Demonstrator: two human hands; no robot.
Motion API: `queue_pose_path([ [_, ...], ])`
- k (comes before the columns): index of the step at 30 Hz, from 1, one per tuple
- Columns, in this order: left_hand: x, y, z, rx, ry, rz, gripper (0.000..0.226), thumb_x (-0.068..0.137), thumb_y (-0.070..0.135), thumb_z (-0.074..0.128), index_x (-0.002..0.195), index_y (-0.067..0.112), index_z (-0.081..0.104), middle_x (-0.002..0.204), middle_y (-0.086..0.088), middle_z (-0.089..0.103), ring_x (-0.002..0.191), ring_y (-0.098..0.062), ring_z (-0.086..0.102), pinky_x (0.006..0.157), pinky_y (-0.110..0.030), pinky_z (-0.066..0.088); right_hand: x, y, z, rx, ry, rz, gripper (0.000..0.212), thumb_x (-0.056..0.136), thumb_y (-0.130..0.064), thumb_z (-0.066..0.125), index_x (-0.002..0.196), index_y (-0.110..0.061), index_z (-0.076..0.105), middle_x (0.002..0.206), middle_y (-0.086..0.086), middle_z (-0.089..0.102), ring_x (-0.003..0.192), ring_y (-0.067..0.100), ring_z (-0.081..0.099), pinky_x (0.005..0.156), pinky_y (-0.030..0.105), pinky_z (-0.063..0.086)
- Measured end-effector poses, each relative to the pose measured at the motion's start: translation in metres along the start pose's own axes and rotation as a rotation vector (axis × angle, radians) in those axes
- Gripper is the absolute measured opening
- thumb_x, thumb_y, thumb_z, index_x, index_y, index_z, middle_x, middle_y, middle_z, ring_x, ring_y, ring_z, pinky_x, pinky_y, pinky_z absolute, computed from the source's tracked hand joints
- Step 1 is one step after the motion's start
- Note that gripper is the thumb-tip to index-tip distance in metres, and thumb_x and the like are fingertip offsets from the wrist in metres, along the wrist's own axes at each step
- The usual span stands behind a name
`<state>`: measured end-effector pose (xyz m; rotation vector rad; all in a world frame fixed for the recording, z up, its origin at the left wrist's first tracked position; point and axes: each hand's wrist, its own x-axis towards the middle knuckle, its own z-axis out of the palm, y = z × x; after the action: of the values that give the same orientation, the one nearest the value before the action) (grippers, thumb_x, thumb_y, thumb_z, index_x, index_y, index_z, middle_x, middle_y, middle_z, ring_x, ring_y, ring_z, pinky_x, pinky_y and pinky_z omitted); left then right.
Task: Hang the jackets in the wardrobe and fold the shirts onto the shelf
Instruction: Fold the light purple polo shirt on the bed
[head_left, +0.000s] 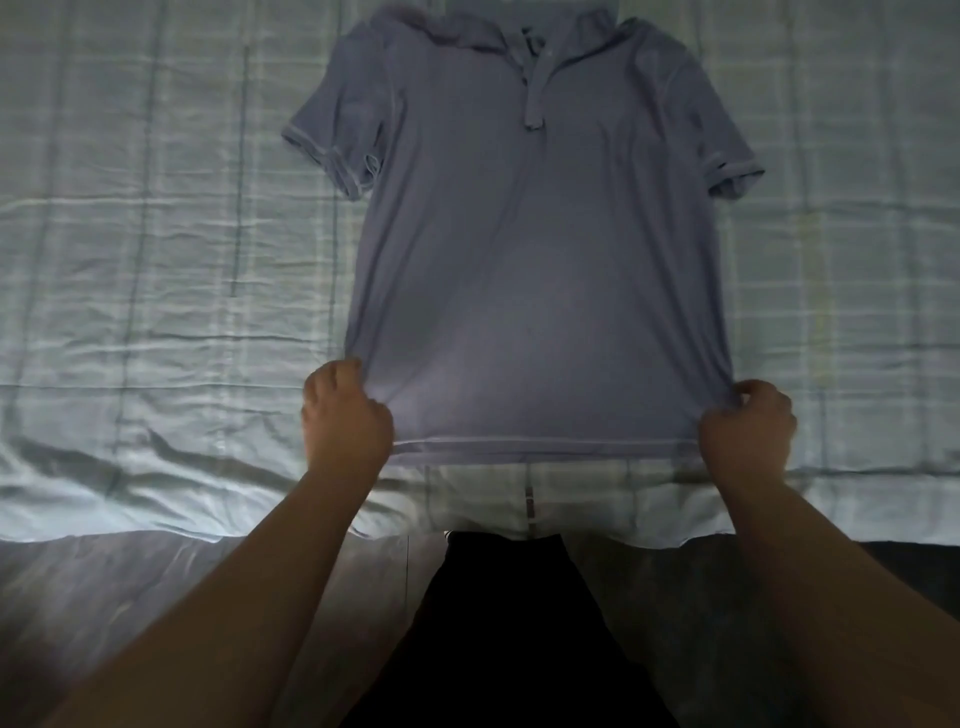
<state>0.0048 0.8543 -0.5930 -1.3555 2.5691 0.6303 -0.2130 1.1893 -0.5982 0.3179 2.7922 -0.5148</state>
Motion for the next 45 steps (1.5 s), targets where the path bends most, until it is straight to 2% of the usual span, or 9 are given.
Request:
queue_pose_path([
  [8, 0.045, 0.089, 0.031, -0.008, -0.136, 0.344, 0.058, 0.087, 0.019, 0.045, 0.143, 0.004, 0.044, 0.148, -0.02, 0.042, 0.143, -0.041, 0.028, 0.117, -0.051, 0.029, 0.041, -0.059, 0.007, 0.173, -0.067, -0.217, 0.05, 0.082, -0.003, 0.058, 0.132, -0.004, 0.054, 0.13, 0.019, 0.055, 0.12, 0.035, 0.052, 0.102, 0.04, 0.041],
  [12, 0.079, 0.147, 0.049, 0.008, -0.173, 0.511, 0.07, 0.077, 0.03, 0.028, 0.135, -0.002, 0.053, 0.137, -0.027, 0.052, 0.132, -0.046, 0.043, 0.116, -0.05, 0.032, 0.082, -0.077, -0.003, 0.242, -0.059, -0.168, 0.048, 0.085, -0.013, 0.054, 0.132, -0.007, 0.055, 0.127, 0.016, 0.059, 0.118, 0.033, 0.055, 0.099, 0.036, 0.041],
  [19, 0.118, 0.257, 0.073, -0.019, -0.17, 0.713, 0.063, 0.081, 0.027, 0.034, 0.131, -0.004, 0.056, 0.133, -0.028, 0.056, 0.126, -0.049, 0.049, 0.107, -0.054, 0.041, 0.172, -0.105, -0.005, 0.318, -0.082, -0.018, 0.037, 0.095, -0.018, 0.052, 0.132, -0.013, 0.055, 0.121, 0.01, 0.064, 0.114, 0.03, 0.059, 0.09, 0.029, 0.039],
  [26, 0.184, 0.349, 0.095, -0.072, -0.089, 0.758, 0.061, 0.088, 0.029, 0.036, 0.143, 0.004, 0.047, 0.149, -0.02, 0.045, 0.141, -0.041, 0.035, 0.113, -0.053, 0.034, 0.268, -0.155, -0.006, 0.362, -0.004, -0.119, 0.046, 0.092, -0.03, 0.061, 0.129, -0.005, 0.054, 0.112, 0.007, 0.06, 0.104, 0.025, 0.061, 0.077, 0.022, 0.036],
  [29, 0.215, 0.376, 0.094, -0.092, -0.031, 0.745, 0.061, 0.091, 0.03, 0.036, 0.146, 0.007, 0.043, 0.155, -0.018, 0.037, 0.144, -0.039, 0.03, 0.116, -0.05, 0.028, 0.297, -0.17, -0.002, 0.135, -0.066, -0.126, 0.048, 0.085, -0.041, 0.065, 0.118, -0.006, 0.056, 0.113, 0.014, 0.06, 0.103, 0.034, 0.06, 0.08, 0.035, 0.048],
  [33, 0.244, 0.395, 0.09, -0.085, 0.029, 0.768, 0.057, 0.092, 0.022, 0.046, 0.146, 0.006, 0.044, 0.155, -0.016, 0.038, 0.146, -0.037, 0.027, 0.116, -0.048, 0.026, 0.315, -0.175, -0.001, -0.174, -0.097, -0.279, 0.027, 0.086, -0.029, 0.062, 0.101, -0.006, 0.061, 0.108, 0.018, 0.055, 0.105, 0.039, 0.052, 0.086, 0.043, 0.044],
  [38, 0.267, 0.412, 0.099, 0.038, -0.015, 0.828, 0.058, 0.092, 0.031, 0.039, 0.147, 0.012, 0.043, 0.154, -0.014, 0.04, 0.145, -0.035, 0.029, 0.116, -0.055, 0.027, 0.348, -0.182, -0.024, 0.232, -0.106, -0.163, 0.009, 0.094, -0.019, 0.052, 0.089, -0.013, 0.047, 0.071, 0.0, 0.048, 0.065, 0.018, 0.048, 0.058, 0.031, 0.032],
  [40, 0.27, 0.419, 0.102, 0.113, -0.053, 0.854, 0.061, 0.093, 0.037, 0.031, 0.15, 0.016, 0.038, 0.157, -0.012, 0.036, 0.147, -0.034, 0.026, 0.118, -0.054, 0.024, 0.364, -0.188, -0.035, 0.323, -0.033, -0.159, 0.006, 0.095, -0.018, 0.051, 0.094, -0.014, 0.047, 0.071, -0.003, 0.046, 0.062, 0.009, 0.044, 0.059, 0.031, 0.03],
  [45, 0.281, 0.443, 0.116, 0.208, -0.054, 0.888, 0.062, 0.097, 0.044, 0.024, 0.156, 0.025, 0.022, 0.162, -0.01, 0.025, 0.15, -0.032, 0.018, 0.12, -0.055, 0.015, 0.41, -0.212, -0.049, 0.37, 0.072, -0.229, 0.006, 0.097, -0.014, 0.045, 0.102, -0.014, 0.048, 0.071, -0.004, 0.046, 0.062, 0.011, 0.044, 0.062, 0.03, 0.029],
])
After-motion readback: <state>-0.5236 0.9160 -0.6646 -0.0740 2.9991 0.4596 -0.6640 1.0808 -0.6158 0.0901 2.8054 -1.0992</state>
